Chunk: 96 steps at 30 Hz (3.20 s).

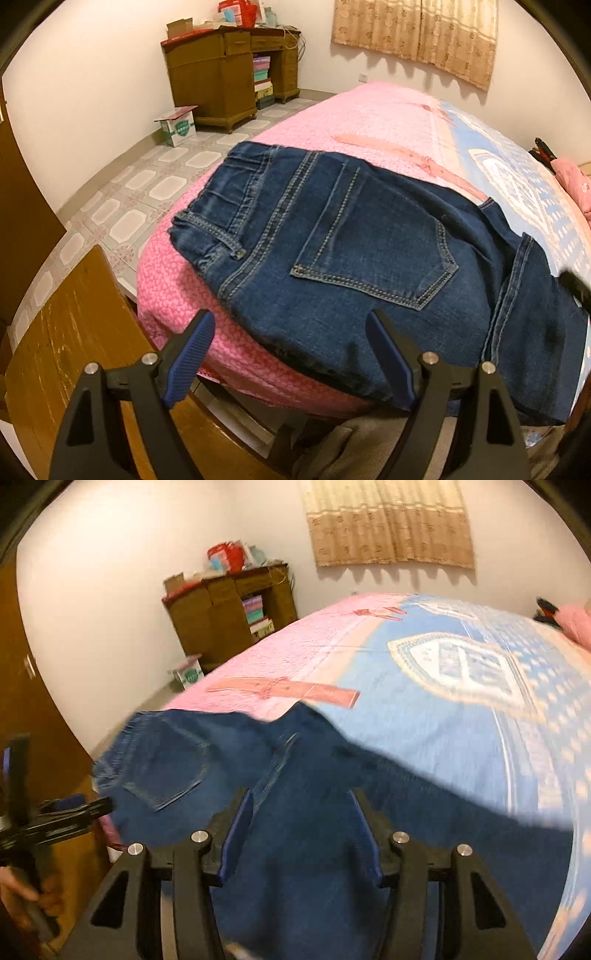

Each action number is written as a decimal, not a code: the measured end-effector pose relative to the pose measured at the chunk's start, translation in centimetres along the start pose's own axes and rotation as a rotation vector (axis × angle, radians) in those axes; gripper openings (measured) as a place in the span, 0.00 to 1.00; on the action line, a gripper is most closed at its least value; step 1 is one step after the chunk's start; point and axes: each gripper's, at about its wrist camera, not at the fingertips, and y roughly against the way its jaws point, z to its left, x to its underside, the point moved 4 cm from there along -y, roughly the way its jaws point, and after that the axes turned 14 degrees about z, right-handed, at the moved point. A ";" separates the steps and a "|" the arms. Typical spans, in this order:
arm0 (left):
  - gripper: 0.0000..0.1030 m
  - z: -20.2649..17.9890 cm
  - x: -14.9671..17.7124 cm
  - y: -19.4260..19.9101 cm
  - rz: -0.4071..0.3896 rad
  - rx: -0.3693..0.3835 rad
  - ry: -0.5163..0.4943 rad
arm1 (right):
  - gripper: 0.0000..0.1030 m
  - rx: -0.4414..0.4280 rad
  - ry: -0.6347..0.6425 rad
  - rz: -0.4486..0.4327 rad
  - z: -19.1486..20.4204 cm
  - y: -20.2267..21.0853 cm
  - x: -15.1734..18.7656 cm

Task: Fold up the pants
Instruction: 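Fold the held hems over toward the waistband and open the right tool, then grasp the folded jeans with the left tool and lift them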

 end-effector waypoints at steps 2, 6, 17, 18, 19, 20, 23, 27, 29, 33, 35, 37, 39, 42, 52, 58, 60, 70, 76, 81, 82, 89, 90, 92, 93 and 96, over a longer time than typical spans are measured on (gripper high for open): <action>0.84 0.6 -0.1 -0.1 -0.002 -0.016 0.007 | 0.53 -0.021 0.054 0.016 -0.6 -0.7 -2.2; 0.84 2.0 -0.6 -1.0 0.019 -0.018 0.050 | 0.66 -0.079 0.135 0.063 -1.1 -2.7 -5.0; 0.84 1.8 -0.7 -3.1 0.052 0.003 0.061 | 0.20 -0.086 0.279 0.198 -0.3 -4.7 0.1; 0.84 1.8 -0.7 -3.1 0.054 0.006 0.061 | 0.18 -0.081 0.282 0.190 -0.2 -4.4 0.1; 0.84 1.8 -0.8 -3.2 0.056 0.010 0.063 | 0.17 -0.081 0.277 0.184 -0.1 -4.3 0.0; 0.84 1.9 -0.8 -3.2 0.055 0.010 0.066 | 0.17 -0.088 0.267 0.174 0.0 -4.2 -0.3; 0.84 2.7 -1.0 -3.0 0.042 -0.008 0.080 | 0.16 -0.147 0.253 0.091 0.9 -2.7 -2.0; 0.84 4.0 -1.1 -3.2 0.046 -0.015 0.117 | 0.16 -0.168 0.313 0.029 2.6 -3.4 -3.5; 0.84 4.2 -1.2 -3.1 0.047 -0.021 0.120 | 0.19 -0.160 0.300 0.064 2.0 -6.0 -3.6; 0.84 4.4 -1.3 -2.7 0.029 -0.041 0.105 | 0.24 -0.198 0.120 0.146 -0.7 -8.8 -4.6; 0.84 4.6 -1.5 -2.8 0.031 -0.035 0.116 | 0.25 -0.255 0.051 0.034 -1.2 -5.8 -5.9; 0.84 4.4 -1.6 -3.1 0.041 -0.016 0.124 | 0.39 -0.284 0.002 -0.074 -1.6 -2.2 -6.9; 0.84 4.1 -1.6 -2.9 0.037 -0.009 0.115 | 0.50 -0.315 -0.055 -0.187 -2.6 1.8 -7.1; 0.84 3.1 -1.4 -2.3 0.016 -0.008 0.078 | 0.50 -0.169 -0.090 -0.195 -4.7 5.2 -5.4; 0.84 -0.7 -0.7 0.2 -0.013 0.012 -0.022 | 0.22 0.182 -0.153 0.118 -13.1 -0.3 7.7; 0.84 1.2 -0.6 0.2 0.015 -0.039 0.032 | 0.10 0.261 -0.376 0.057 -15.7 3.2 7.6; 0.84 2.8 -0.5 -0.8 0.048 -0.048 0.100 | 0.10 0.175 -0.338 -0.001 -13.7 4.2 7.1; 0.84 6.0 -0.1 -3.0 0.086 -0.012 0.260 | 0.11 -0.047 -0.054 0.030 -0.1 -2.7 3.2; 0.84 6.4 -0.9 -5.9 0.124 0.087 0.376 | 0.11 -0.112 -0.178 0.128 -1.8 -5.2 4.6; 0.92 6.5 -0.4 -7.9 0.146 0.192 0.537 | 0.11 -0.120 -0.196 0.089 -2.3 -2.6 6.1; 0.94 6.4 -0.7 -8.2 0.140 0.192 0.555 | 0.11 -0.127 -0.205 0.089 -2.5 -2.3 6.3; 0.86 6.4 -1.3 -8.4 0.142 0.221 0.649 | 0.11 -0.164 -0.277 0.109 -2.9 -1.3 8.2; 0.59 6.2 -1.1 -7.5 0.108 0.224 0.627 | 0.11 -0.165 -0.277 0.106 -2.9 -1.1 8.3; 0.27 4.9 -1.3 -5.7 0.029 0.287 0.513 | 0.11 -0.168 -0.276 0.104 -2.8 -0.9 8.5; 0.27 4.8 -1.4 -5.3 0.018 0.280 0.489 | 0.11 -0.167 -0.276 0.102 -2.8 -0.8 8.5; 0.28 5.8 -1.4 -6.6 0.033 0.373 0.533 | 0.11 -0.175 -0.284 0.100 -2.8 -0.7 8.6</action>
